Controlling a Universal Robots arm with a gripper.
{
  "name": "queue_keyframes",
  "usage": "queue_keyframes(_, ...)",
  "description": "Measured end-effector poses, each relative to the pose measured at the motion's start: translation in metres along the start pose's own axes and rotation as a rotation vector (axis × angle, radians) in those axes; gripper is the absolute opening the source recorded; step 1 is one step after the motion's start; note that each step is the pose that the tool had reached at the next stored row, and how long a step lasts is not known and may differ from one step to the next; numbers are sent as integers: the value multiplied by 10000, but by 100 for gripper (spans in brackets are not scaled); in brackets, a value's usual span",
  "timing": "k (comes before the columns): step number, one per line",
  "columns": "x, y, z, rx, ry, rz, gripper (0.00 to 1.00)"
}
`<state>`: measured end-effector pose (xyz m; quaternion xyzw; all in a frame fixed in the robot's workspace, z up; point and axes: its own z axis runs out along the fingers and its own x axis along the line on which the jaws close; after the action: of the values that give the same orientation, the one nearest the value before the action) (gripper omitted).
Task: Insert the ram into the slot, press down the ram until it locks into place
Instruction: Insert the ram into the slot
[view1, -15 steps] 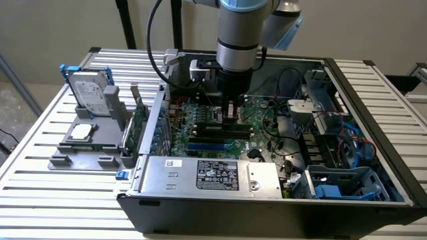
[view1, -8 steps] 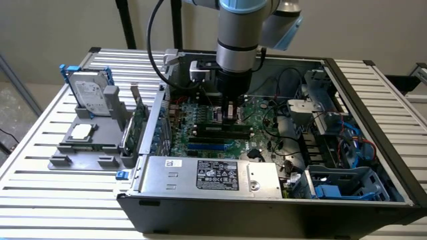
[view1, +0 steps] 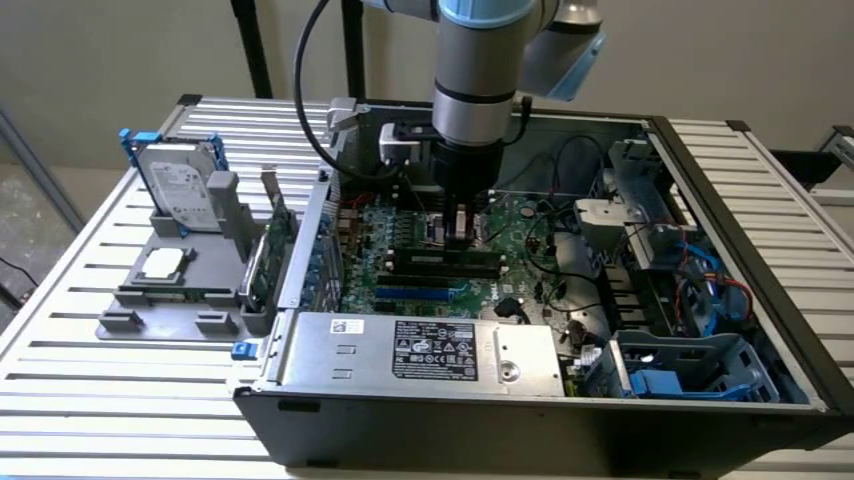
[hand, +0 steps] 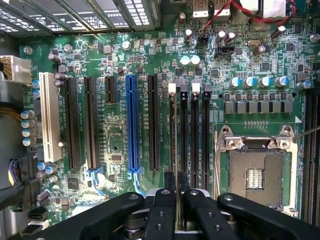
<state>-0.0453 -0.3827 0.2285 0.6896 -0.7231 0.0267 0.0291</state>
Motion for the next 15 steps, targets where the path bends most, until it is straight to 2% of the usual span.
queue_keyframes(15,-12,1,52,3,68,1,13)
